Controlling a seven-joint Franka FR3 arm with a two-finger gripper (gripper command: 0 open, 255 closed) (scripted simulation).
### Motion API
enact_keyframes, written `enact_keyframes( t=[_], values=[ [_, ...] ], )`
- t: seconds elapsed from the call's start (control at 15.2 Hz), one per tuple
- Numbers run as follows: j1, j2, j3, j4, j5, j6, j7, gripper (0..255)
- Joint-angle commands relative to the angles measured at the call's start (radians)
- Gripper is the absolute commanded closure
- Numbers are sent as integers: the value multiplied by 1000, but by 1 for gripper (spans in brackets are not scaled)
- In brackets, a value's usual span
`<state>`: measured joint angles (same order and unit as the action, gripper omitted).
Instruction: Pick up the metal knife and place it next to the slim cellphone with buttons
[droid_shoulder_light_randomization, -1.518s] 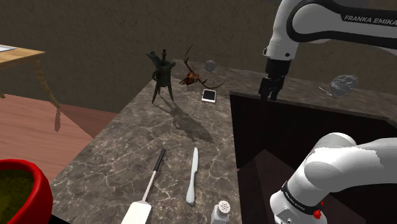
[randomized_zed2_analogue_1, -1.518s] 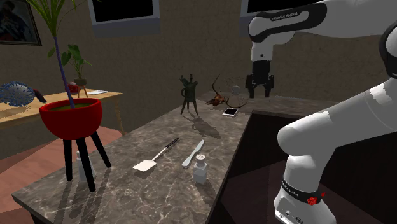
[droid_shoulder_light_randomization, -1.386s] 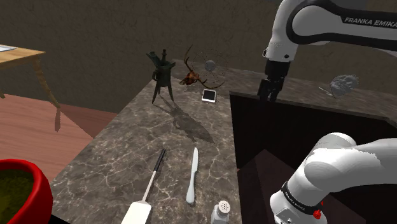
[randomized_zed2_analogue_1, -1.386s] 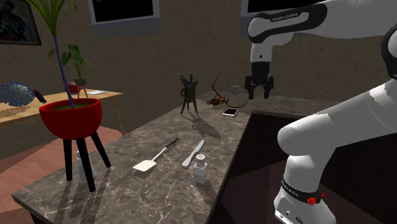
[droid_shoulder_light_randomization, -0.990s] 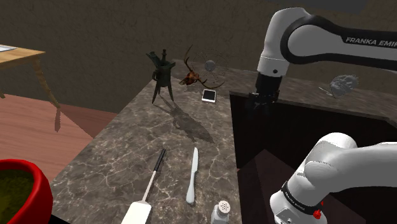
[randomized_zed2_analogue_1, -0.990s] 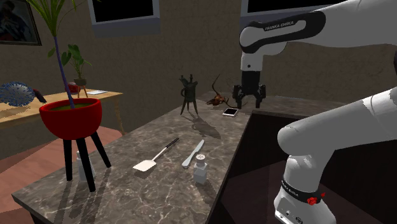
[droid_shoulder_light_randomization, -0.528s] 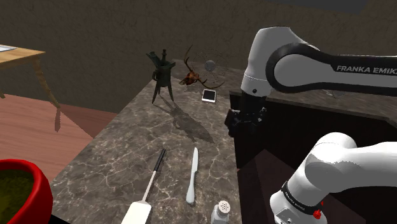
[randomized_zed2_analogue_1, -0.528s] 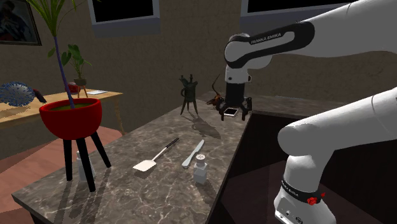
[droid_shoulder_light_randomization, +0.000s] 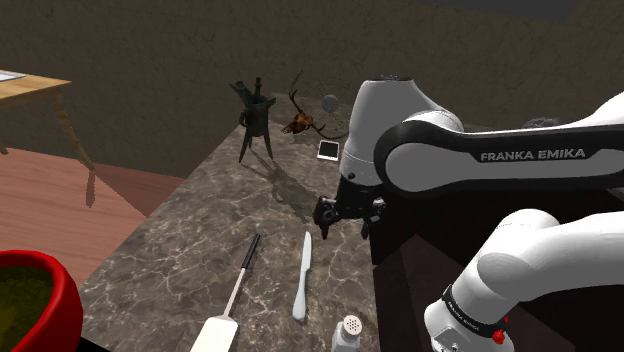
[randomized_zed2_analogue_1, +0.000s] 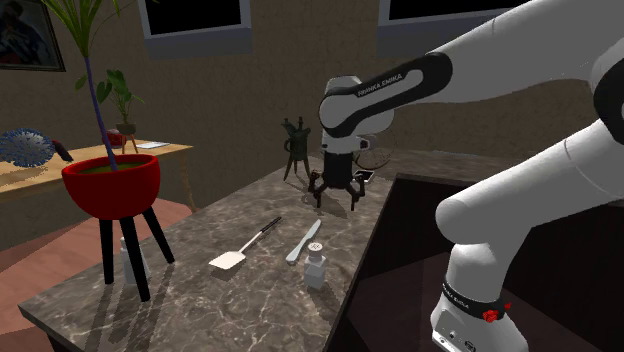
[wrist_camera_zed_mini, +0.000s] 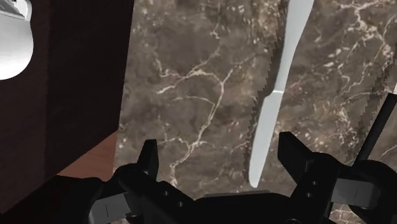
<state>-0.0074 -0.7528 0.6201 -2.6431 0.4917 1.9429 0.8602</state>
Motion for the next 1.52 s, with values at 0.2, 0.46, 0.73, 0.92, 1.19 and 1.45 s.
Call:
enact_keyframes(
  t=[0.2,0.46,0.73,0.92,1.19,1.45],
  values=[
    [-108,187,212,77,15,179,231,0],
    [-164,265,300,92,0,261,307,0],
    [-184,311,341,68,-4,331,316,0],
    [-194,330,359,59,-7,359,321,0],
    [-194,331,359,59,-7,360,321,0],
    [-194,331,359,59,-7,359,321,255]
  ],
)
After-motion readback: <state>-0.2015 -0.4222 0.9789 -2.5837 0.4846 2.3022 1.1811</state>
